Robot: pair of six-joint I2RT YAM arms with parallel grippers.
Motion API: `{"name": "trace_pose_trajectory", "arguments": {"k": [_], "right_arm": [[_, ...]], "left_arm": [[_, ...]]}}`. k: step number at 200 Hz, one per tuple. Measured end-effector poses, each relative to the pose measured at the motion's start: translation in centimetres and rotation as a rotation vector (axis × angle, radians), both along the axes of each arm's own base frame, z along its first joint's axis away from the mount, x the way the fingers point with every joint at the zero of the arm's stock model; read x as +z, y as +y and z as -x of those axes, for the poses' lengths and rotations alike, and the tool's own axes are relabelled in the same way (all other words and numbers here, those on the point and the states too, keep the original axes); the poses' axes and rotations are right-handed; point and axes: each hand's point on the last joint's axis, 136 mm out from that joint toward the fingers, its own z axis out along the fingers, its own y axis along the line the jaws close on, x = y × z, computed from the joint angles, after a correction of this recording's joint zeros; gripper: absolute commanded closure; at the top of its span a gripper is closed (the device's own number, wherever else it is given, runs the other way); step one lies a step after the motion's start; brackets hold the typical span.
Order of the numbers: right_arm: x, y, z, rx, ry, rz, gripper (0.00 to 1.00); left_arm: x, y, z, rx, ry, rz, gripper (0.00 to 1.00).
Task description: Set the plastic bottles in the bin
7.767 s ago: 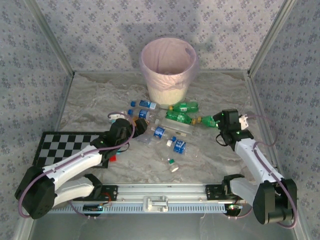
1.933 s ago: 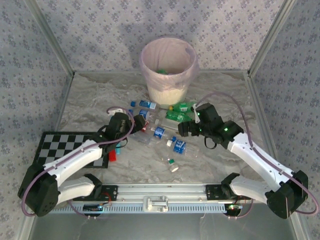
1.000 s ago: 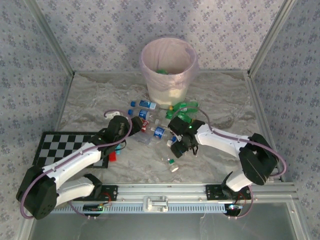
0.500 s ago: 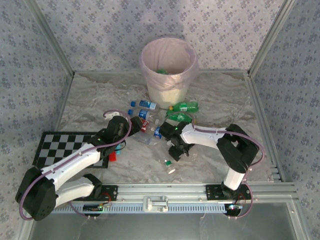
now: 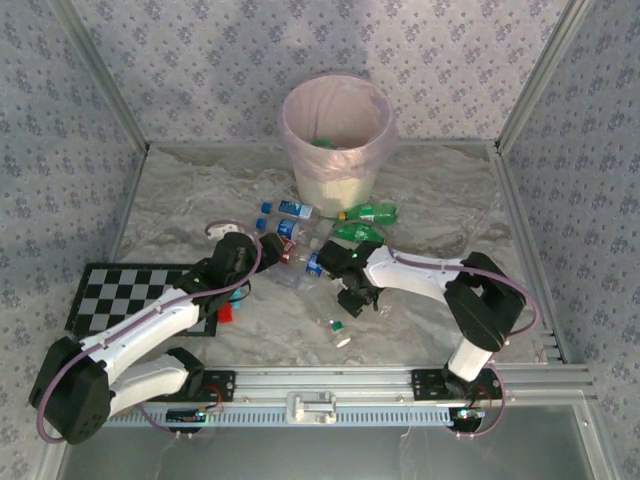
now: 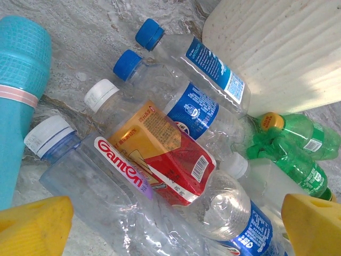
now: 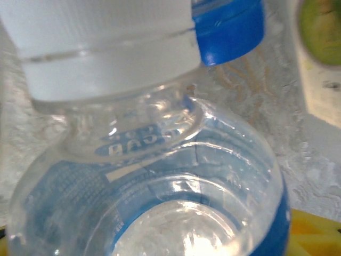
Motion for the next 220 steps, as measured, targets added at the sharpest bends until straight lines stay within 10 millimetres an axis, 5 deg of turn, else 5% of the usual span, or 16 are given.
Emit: {"name": "trace_pose_trajectory", "arguments": {"k": [68, 170, 220], "right_arm": [[10.8, 1.3, -2.8, -0.055, -0.218, -0.378, 0.46], [32.7, 3.0, -13.0, -0.116, -0.804, -0.978, 0.46], [38.8, 4.2, -19.3, -0.149, -0.953, -1.090, 0.46]], "left_arm": [[1.4, 1.9, -0.5, 0.057, -0.039, 0.026, 0.00], [0.5, 3.0, 0.9, 0.054, -0.034, 0.018, 0.00], [-0.6, 2.7, 1.6, 0.016, -0.009, 0.022, 0.00]]}}
